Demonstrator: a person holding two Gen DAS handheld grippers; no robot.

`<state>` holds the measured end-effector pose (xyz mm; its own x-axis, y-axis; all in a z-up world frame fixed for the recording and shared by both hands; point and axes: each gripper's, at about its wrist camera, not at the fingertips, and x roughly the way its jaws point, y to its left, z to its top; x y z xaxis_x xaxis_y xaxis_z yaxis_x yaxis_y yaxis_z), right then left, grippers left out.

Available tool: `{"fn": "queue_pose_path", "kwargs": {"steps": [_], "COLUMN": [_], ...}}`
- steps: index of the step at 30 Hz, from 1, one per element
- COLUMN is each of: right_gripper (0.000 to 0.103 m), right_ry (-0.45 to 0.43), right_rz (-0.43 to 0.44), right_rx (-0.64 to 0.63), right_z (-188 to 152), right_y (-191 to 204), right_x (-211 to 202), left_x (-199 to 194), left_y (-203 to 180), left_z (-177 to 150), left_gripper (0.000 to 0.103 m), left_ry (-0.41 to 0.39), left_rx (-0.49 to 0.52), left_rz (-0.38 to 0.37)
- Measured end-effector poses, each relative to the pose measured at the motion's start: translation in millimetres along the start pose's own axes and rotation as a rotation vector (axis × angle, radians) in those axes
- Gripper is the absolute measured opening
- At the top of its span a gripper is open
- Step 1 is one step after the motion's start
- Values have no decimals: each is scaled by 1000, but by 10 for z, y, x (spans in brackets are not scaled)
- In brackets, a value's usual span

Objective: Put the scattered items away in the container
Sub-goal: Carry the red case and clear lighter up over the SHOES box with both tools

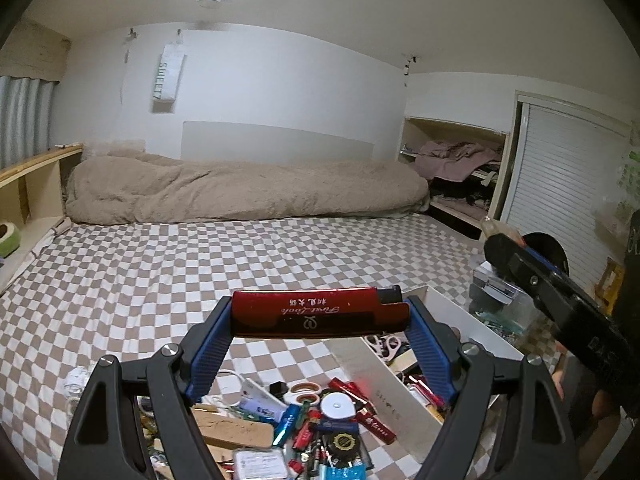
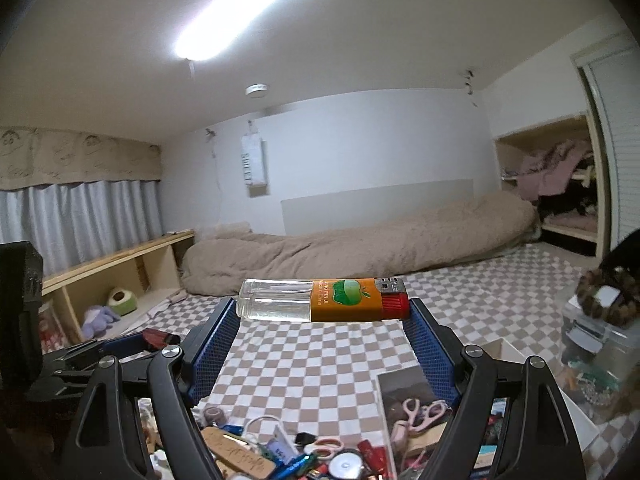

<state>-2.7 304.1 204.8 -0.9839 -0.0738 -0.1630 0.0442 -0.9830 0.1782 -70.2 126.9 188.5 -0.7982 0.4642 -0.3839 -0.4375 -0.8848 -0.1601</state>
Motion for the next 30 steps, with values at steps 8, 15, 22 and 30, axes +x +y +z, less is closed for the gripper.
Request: {"fn": "queue_pose_path", "kwargs": {"steps": [8, 15, 22, 30], "right_gripper": [84, 84, 84, 84], "right_ry": [41, 92, 135, 182], "right_rz": [-88, -149, -221, -288], "right_rx": [57, 102, 156, 238], "right_z": [-115, -202, -321, -426], "right_y": [-424, -771, -1125, -1525], "right_x": [78, 162, 184, 200], "left_x": [263, 480, 692, 892], "left_y": [-196, -381, -588, -789], "left_z": [-12, -41, -56, -126], "left_gripper": [83, 83, 83, 83], "left_ry": [31, 64, 89, 126], "left_rx": [8, 18, 33, 49], "left_rz": [-36, -67, -98, -127]}}
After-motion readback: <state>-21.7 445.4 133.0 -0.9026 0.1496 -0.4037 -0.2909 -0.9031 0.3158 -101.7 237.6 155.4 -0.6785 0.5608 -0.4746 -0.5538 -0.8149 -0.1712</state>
